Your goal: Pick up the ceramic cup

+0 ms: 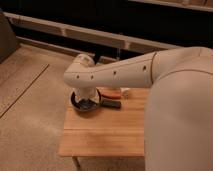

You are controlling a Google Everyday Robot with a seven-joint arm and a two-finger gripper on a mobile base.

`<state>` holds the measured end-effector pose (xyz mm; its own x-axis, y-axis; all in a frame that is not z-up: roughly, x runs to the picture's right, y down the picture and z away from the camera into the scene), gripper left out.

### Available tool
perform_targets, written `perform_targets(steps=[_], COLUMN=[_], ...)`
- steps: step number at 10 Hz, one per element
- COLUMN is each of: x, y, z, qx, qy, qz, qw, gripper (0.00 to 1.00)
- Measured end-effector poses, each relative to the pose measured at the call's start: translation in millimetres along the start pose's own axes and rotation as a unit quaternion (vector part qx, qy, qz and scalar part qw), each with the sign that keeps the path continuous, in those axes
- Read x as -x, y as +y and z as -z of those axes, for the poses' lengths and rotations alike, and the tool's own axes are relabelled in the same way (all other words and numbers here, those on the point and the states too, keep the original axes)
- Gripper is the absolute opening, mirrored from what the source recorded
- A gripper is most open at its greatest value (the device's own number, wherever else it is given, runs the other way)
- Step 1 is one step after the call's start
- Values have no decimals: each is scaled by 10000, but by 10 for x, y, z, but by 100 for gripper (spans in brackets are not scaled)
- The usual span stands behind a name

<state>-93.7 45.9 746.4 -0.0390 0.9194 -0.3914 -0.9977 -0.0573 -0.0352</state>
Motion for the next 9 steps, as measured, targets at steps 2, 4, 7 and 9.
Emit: perform_targets(steps=[2,4,7,9], x=[60,82,116,458], y=[66,90,78,-321], z=[11,28,7,-53], qx=[408,625,565,231], qy=[-248,-362,-369,-593], qz=[39,34,26,-130], qw=[9989,9974,9977,9979], gripper=[65,65,65,65])
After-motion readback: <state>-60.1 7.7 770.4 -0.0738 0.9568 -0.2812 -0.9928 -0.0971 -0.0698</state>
